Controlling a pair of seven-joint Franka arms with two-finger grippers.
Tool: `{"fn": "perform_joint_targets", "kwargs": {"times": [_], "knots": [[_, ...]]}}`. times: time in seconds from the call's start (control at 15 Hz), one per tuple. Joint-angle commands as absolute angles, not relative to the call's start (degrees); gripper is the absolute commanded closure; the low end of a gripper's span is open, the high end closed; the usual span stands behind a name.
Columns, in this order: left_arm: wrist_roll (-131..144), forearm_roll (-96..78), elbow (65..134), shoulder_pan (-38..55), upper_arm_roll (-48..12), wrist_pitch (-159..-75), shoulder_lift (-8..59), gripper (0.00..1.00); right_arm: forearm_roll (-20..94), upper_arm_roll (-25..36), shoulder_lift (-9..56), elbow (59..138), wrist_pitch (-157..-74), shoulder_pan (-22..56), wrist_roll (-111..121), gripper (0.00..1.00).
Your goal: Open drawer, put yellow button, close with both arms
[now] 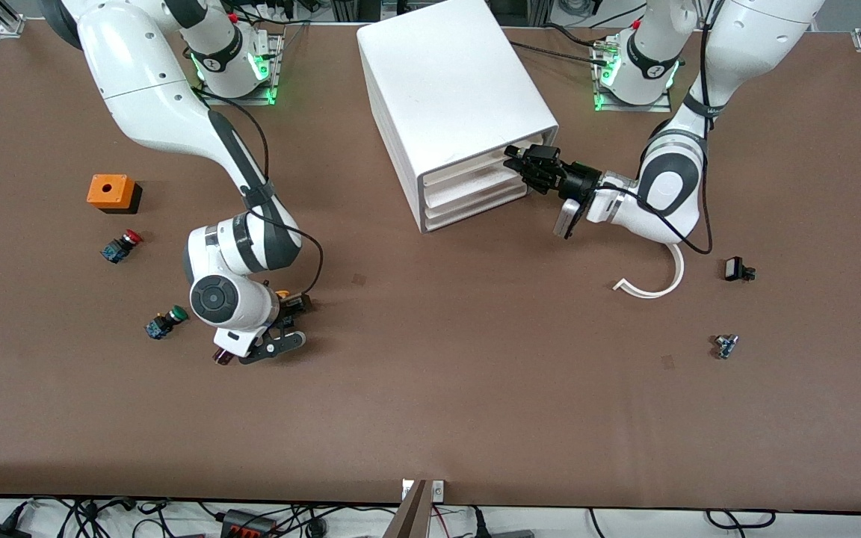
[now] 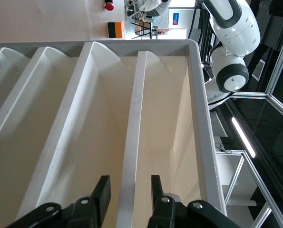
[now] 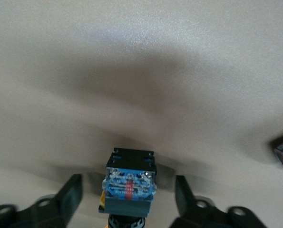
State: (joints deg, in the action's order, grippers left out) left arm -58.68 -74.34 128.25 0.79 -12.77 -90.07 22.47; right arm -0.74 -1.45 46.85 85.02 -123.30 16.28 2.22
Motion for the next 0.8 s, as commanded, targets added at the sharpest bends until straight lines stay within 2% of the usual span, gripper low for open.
{"fn": "perform_joint_targets", "kwargs": {"times": [0.0, 0.13, 0.27, 0.53, 0.73], "knots": [[-60.12, -75.85, 128.5, 0.35, -13.27, -88.95, 23.2, 0.6, -1.23, -1.58, 47.11, 84.2, -123.14, 16.17, 2.11, 0.54], [-60.12, -75.94, 128.76, 0.35, -13.27, -88.95, 23.38, 0.68, -0.97, -1.67, 46.5, 83.59, -122.79, 16.08, 2.29, 0.81], [-60.12, -75.94, 128.76, 0.26, -13.36, -88.6, 23.38, 0.77, 1.04, -1.76, 45.45, 83.06, -122.61, 15.82, 2.63, 1.0], [-60.12, -75.94, 128.67, 0.09, -13.27, -88.07, 23.38, 0.9, 2.99, -1.84, 41.67, 78.94, -120.51, 16.61, 2.55, 1.0], [-59.42, -76.03, 127.97, -1.57, -13.27, -88.07, 23.38, 0.93, 2.81, -1.85, 40.25, 71.57, -115.07, 17.84, 2.46, 1.0]]}}
